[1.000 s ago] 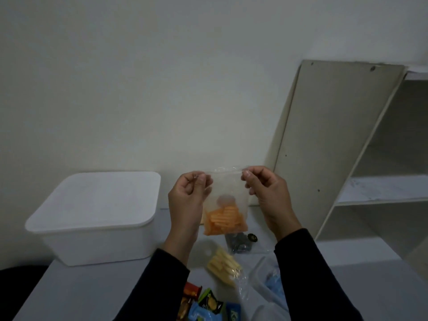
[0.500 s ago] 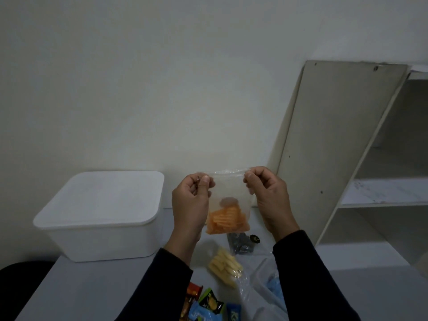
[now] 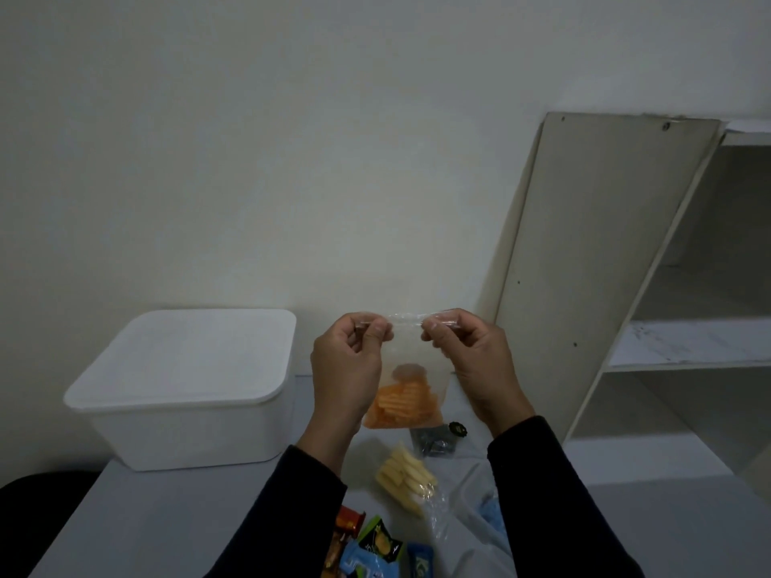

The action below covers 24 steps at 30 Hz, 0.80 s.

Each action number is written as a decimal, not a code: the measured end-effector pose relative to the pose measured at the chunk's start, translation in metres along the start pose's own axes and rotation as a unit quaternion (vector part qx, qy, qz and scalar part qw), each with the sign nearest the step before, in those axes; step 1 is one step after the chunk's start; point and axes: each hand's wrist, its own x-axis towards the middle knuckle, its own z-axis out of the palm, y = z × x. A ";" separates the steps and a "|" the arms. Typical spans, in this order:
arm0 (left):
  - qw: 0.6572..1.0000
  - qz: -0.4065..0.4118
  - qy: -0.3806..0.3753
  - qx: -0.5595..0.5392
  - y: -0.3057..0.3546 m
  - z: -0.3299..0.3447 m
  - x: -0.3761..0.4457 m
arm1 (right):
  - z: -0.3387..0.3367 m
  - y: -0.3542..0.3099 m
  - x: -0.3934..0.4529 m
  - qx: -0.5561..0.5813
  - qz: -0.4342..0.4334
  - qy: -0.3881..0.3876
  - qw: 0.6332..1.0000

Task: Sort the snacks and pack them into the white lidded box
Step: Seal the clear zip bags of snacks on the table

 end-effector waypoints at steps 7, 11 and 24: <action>0.998 -0.014 -0.046 -0.028 0.004 0.000 -0.003 | 0.000 -0.004 -0.001 0.023 0.005 0.007 1.000; 0.997 -0.001 -0.060 -0.040 0.005 -0.003 -0.006 | 0.000 -0.007 -0.003 0.035 0.014 -0.010 0.999; 0.991 -0.005 -0.093 -0.096 0.006 -0.002 -0.006 | 0.001 -0.007 -0.003 0.044 0.003 -0.038 0.998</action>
